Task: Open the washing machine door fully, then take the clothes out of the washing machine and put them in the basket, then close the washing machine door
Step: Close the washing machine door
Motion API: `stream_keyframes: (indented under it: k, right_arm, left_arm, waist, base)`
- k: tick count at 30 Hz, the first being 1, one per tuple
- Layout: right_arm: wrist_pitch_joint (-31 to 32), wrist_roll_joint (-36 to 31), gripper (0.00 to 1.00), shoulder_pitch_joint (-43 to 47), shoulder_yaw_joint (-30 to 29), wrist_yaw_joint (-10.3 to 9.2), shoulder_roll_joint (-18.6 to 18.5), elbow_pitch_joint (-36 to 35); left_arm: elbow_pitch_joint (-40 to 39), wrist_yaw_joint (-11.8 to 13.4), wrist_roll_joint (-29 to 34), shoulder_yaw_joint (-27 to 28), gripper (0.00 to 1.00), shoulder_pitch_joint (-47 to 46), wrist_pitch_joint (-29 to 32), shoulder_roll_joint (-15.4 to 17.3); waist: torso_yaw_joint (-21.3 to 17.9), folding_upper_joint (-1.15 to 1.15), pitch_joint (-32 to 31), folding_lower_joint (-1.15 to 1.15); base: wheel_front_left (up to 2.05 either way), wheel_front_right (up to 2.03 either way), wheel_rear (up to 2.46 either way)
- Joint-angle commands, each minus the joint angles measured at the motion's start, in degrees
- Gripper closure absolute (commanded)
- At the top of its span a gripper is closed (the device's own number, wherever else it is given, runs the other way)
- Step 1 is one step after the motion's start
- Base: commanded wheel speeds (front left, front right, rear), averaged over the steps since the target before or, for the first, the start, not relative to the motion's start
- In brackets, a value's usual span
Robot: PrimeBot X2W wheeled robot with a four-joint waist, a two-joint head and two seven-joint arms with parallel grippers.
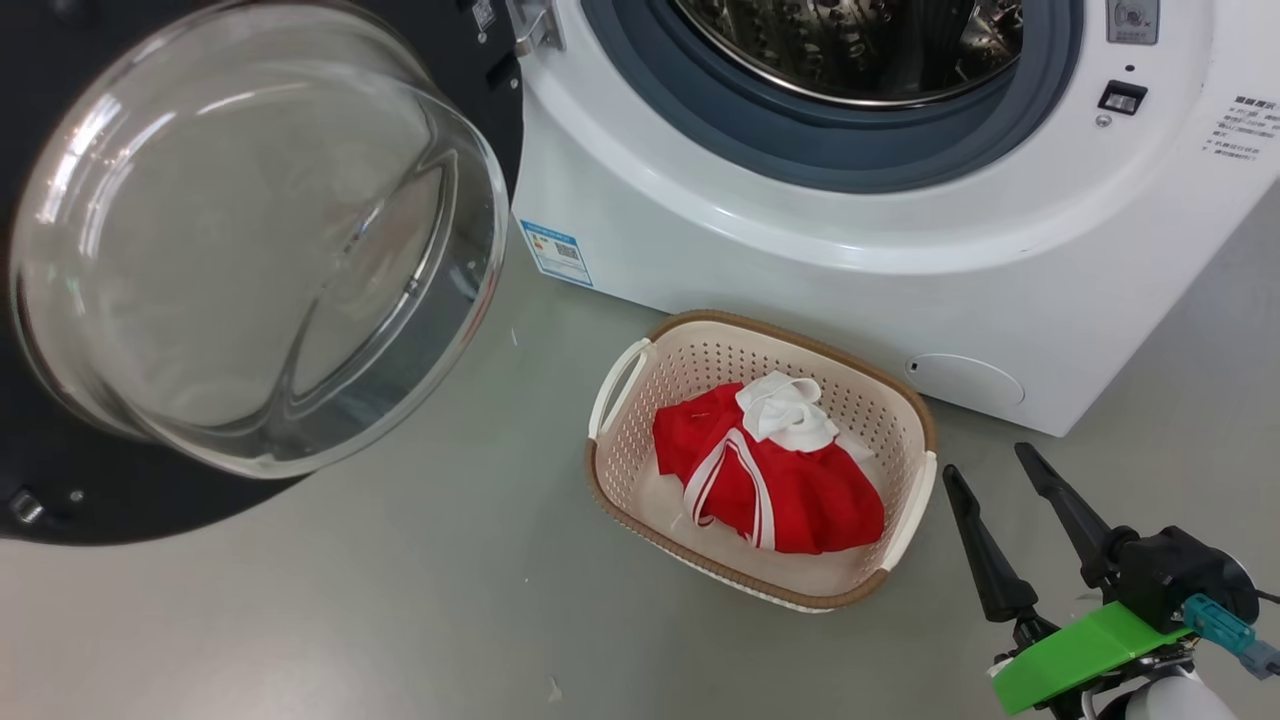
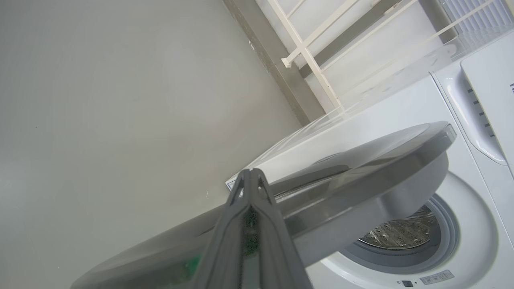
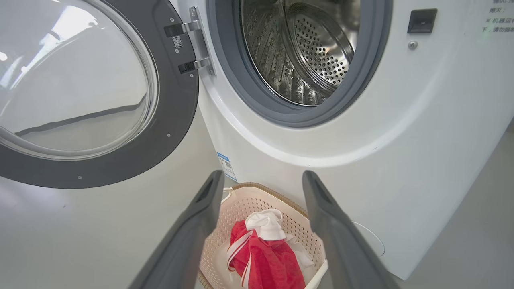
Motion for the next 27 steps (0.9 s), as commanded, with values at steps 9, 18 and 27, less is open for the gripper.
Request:
stream_keyframes:
  k: [9, 18, 27]
  right_arm:
    - [-0.4, -0.3, 0.0, 1.1, 0.7, 0.36, 0.5, -1.6]
    - [-0.4, -0.2, 0.0, 2.0, 0.2, 0.36, 1.1, -1.6]
    - [-0.4, -0.2, 0.0, 2.5, -0.5, 0.36, 1.6, -2.0]
  left_arm:
    - [-9.0, -0.9, -6.6, -1.6, 1.0, 6.5, 10.2, 2.2]
    - [-15.7, -0.9, -11.6, -3.7, 1.0, 10.0, 16.3, 2.5]
    - [-24.7, -0.9, -16.3, -7.6, 1.0, 14.0, 21.6, 2.6]
  waist:
    - [-0.7, 0.0, -1.7, 0.0]
    - [-1.1, 0.0, -3.3, 0.0]
    - [-2.1, 0.0, -4.4, 0.0]
  base:
    - [0.0, 0.0, 0.0]
    - [0.0, 0.0, 0.0]
    - [0.0, 0.0, 0.0]
